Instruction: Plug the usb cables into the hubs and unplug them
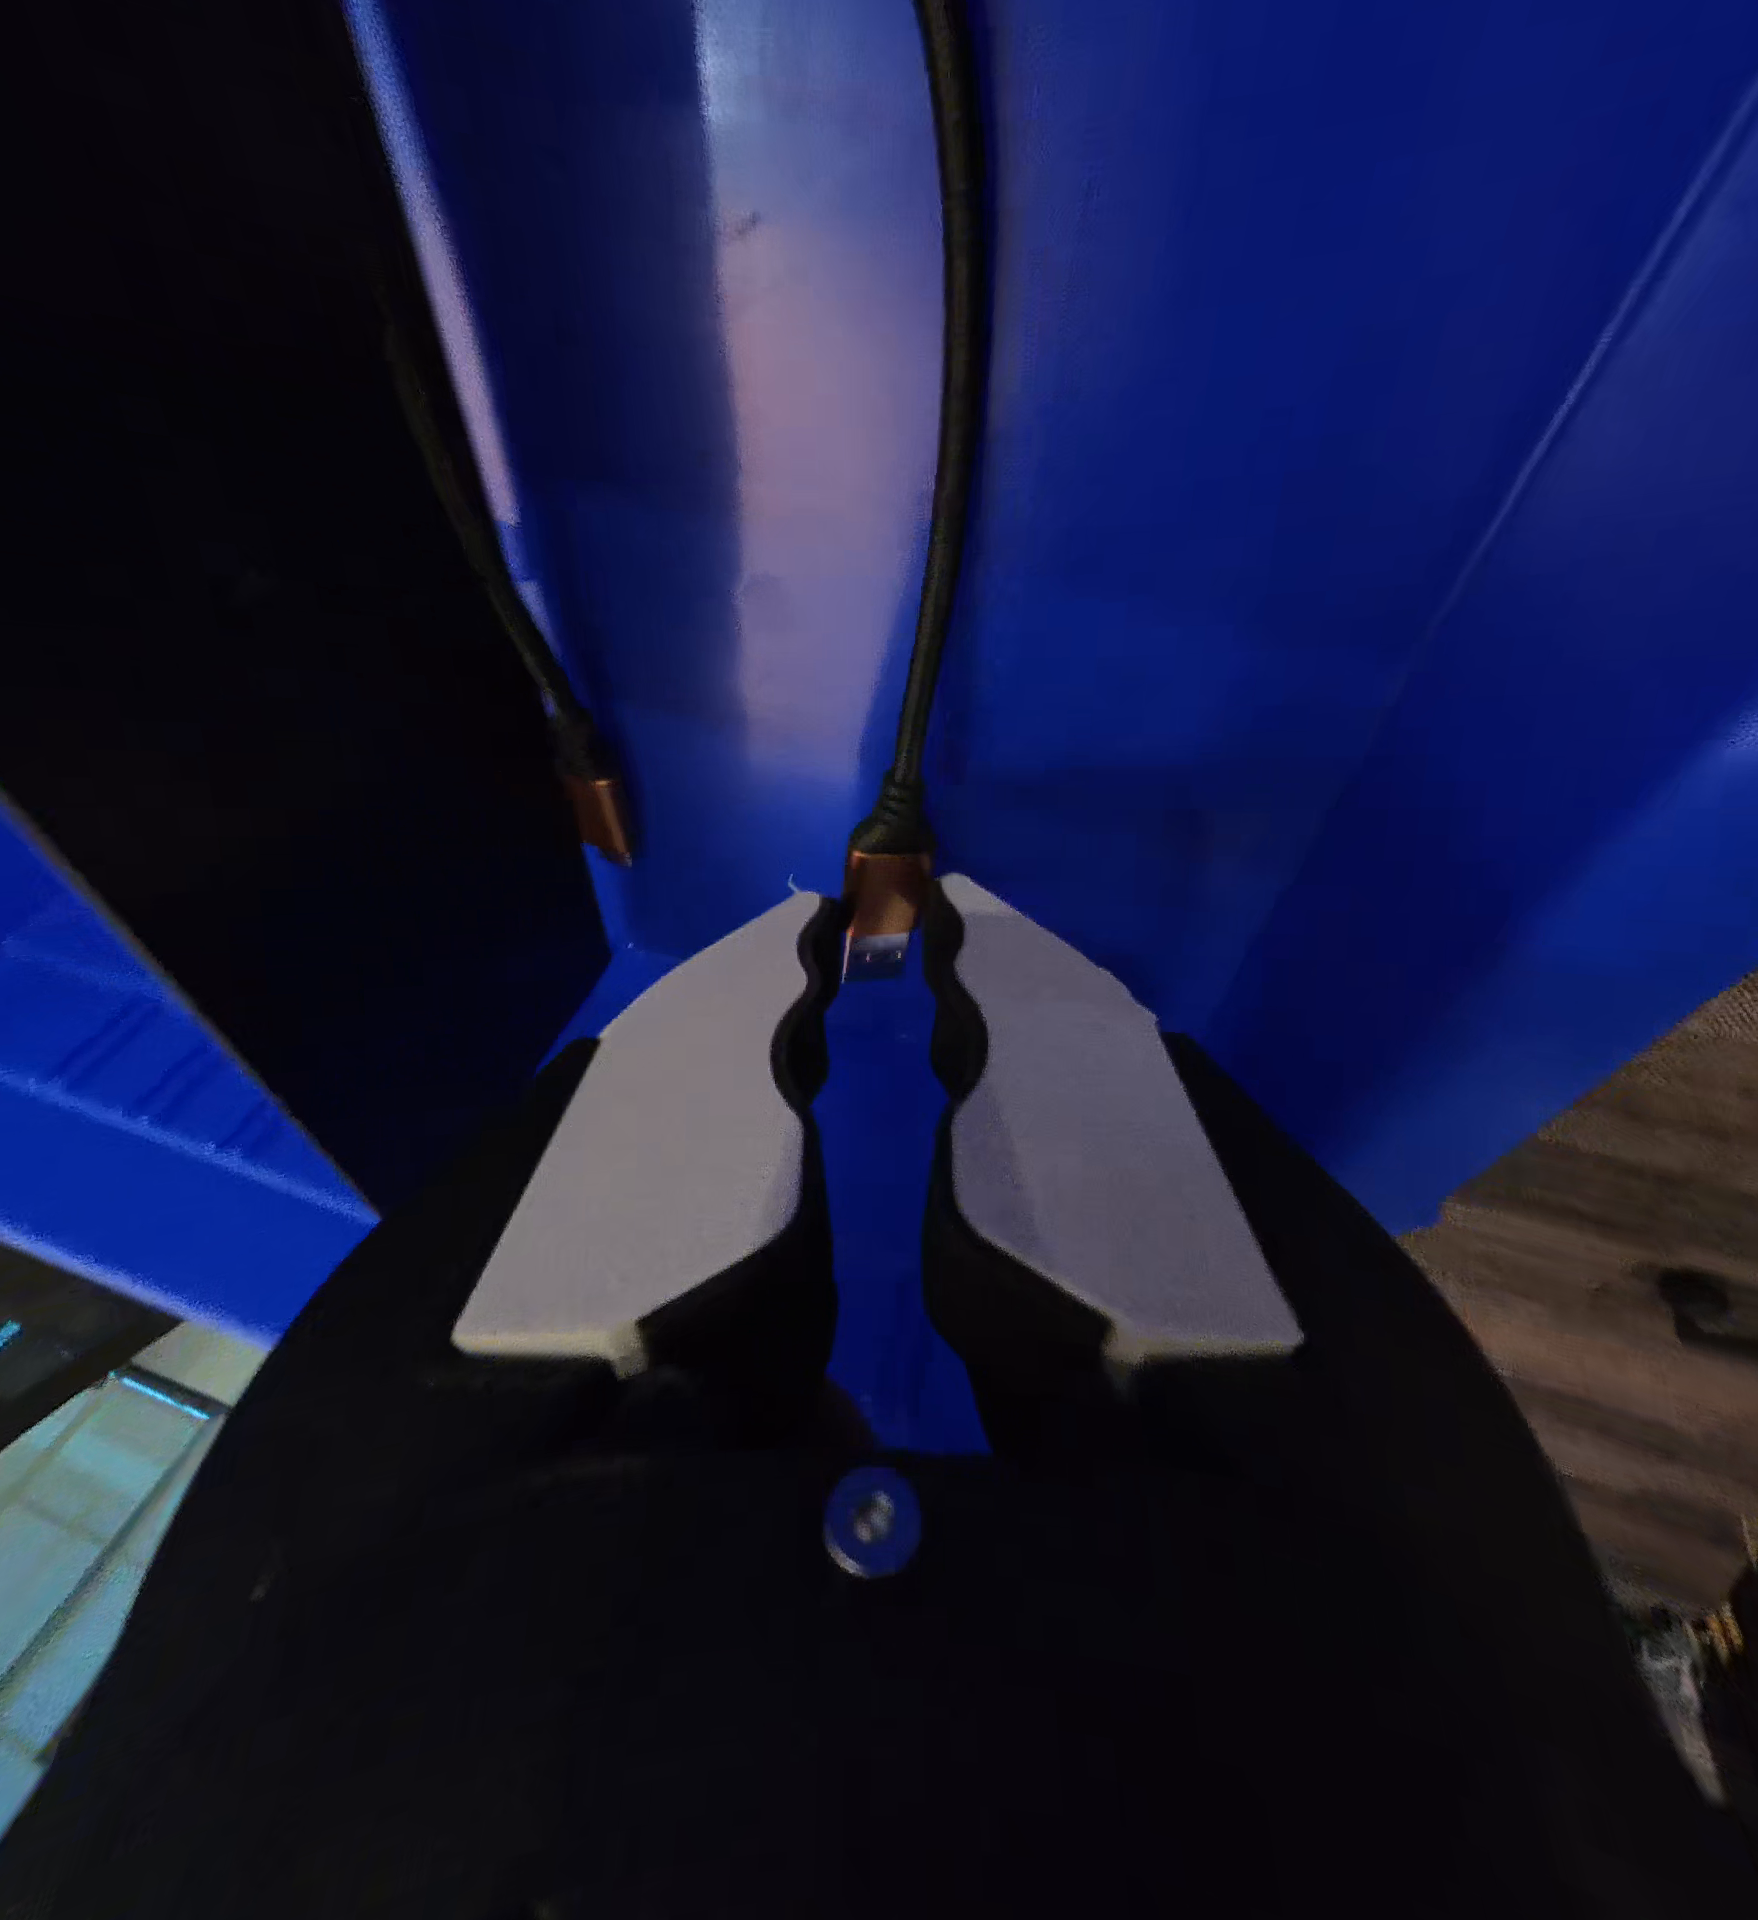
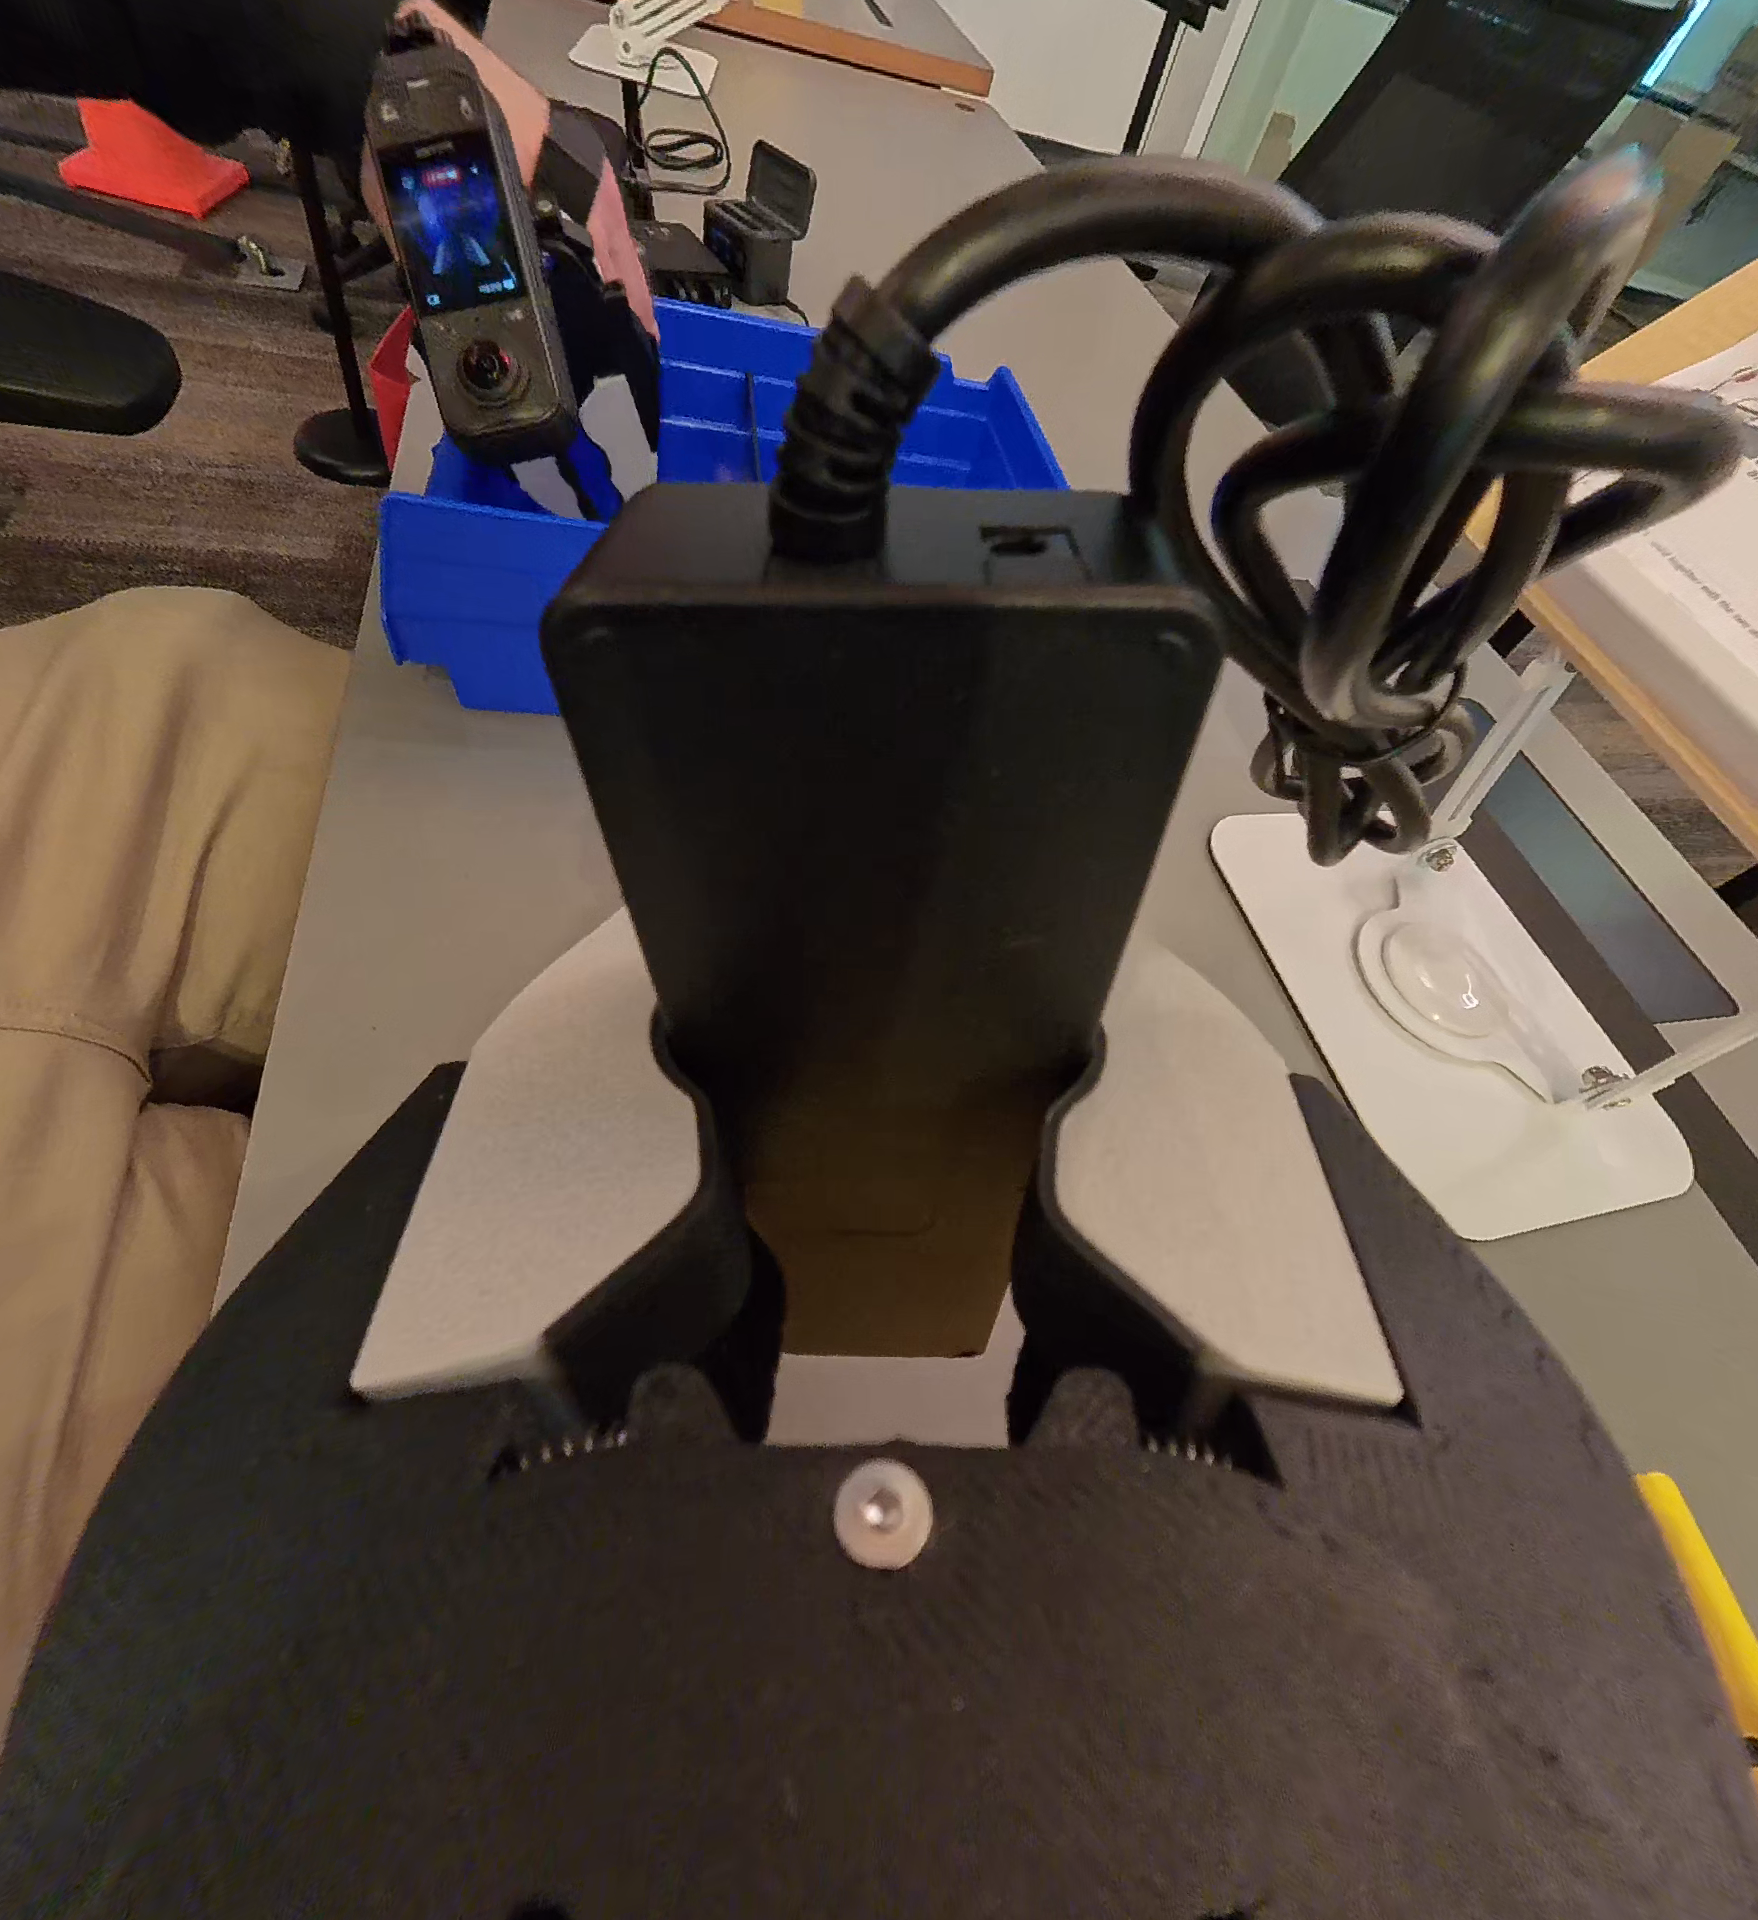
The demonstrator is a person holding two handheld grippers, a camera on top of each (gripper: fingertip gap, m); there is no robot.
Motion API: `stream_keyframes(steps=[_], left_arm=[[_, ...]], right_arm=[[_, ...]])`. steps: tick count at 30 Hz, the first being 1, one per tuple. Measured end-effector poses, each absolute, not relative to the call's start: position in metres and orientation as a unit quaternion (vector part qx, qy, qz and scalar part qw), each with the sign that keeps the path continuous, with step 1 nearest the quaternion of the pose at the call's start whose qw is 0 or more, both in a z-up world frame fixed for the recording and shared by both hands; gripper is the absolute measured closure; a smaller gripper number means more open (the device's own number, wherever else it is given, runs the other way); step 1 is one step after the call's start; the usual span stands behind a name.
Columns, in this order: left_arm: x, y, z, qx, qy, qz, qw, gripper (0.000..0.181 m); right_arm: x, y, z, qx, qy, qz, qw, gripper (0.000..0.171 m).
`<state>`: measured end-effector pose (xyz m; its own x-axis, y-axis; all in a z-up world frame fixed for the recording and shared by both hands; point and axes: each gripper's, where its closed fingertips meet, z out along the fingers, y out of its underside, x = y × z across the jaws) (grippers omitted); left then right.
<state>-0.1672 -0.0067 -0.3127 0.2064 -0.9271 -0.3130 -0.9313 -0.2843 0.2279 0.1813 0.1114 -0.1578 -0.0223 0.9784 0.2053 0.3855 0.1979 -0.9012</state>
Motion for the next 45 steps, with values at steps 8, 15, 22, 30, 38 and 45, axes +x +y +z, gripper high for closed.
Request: stream_keyframes(steps=[8, 15, 22, 30, 38, 45], left_arm=[[-0.162, 0.015, -0.244, -0.794, 0.536, 0.247, 0.149, 0.165], [-0.117, 0.03, -0.167, -0.788, 0.494, 0.23, 0.288, 0.166], [-0.026, 0.062, -0.114, -0.776, 0.439, 0.118, 0.437, 0.166], [0.115, 0.12, -0.076, -0.732, 0.224, -0.223, 0.604, 0.166], [0.157, 0.18, -0.154, -0.708, 0.082, -0.424, 0.559, 0.166], [0.156, 0.177, -0.225, -0.725, -0.006, -0.475, 0.498, 0.166]], right_arm=[[0.182, 0.112, -0.158, -0.54, -0.629, 0.337, 0.446, 0.107], [0.185, 0.113, -0.151, -0.538, -0.621, 0.345, 0.453, 0.107], [0.19, 0.111, -0.138, -0.527, -0.611, 0.365, 0.465, 0.107], [0.207, 0.111, -0.123, -0.514, -0.601, 0.383, 0.478, 0.107], [0.23, 0.118, -0.115, -0.514, -0.582, 0.399, 0.488, 0.107], [0.234, 0.124, -0.12, -0.52, -0.575, 0.404, 0.486, 0.107]])
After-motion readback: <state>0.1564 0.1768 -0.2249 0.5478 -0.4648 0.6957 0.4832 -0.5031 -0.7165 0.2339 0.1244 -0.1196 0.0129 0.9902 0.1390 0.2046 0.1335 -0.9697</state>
